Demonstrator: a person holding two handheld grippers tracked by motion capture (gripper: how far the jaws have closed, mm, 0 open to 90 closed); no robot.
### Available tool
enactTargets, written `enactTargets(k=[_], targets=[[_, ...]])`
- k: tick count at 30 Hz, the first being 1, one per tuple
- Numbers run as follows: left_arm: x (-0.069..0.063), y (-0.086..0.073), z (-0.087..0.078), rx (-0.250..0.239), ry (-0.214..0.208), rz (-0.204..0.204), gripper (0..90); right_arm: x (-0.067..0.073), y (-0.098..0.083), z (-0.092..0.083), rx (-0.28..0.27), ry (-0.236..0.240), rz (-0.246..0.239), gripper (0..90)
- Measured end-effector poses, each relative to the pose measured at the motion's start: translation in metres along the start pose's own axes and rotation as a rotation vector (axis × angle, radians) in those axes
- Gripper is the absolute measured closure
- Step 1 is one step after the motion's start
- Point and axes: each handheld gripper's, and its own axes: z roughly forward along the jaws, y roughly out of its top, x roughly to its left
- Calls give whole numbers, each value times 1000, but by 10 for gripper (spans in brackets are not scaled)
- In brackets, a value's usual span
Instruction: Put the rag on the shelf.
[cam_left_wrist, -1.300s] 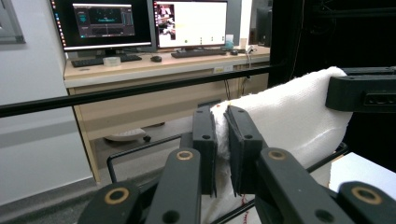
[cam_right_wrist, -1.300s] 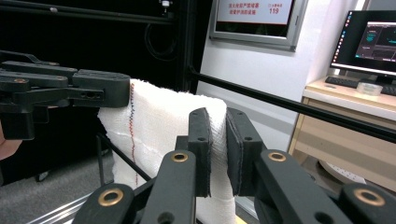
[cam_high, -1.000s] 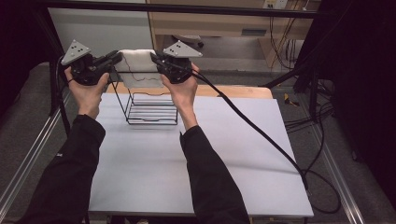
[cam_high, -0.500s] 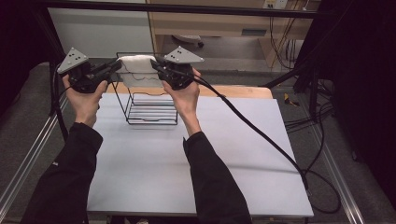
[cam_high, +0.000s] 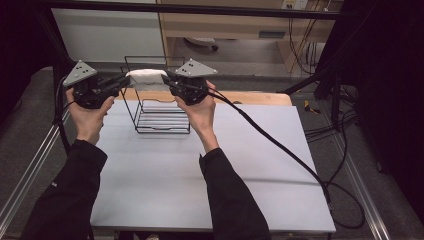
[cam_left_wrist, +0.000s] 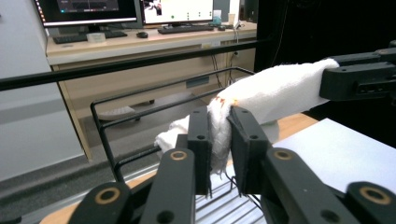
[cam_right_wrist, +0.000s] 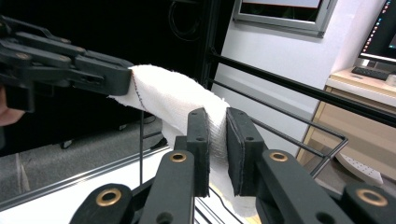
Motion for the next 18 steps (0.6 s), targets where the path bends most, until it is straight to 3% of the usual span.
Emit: enactTargets(k=[4, 8, 13, 18], targets=[[2, 10, -11, 0, 3, -10, 758, 1, -1, -1, 6, 1, -4, 806], [6, 25, -16, -12, 20, -31, 804, 2, -3, -1, 9, 4, -6, 806], [7, 33, -1, 40, 11, -55, 893, 3, -7, 0, 14, 6, -10, 805], [1, 25, 17, 109, -30, -74, 900, 4, -9, 0, 24, 8, -30, 801]])
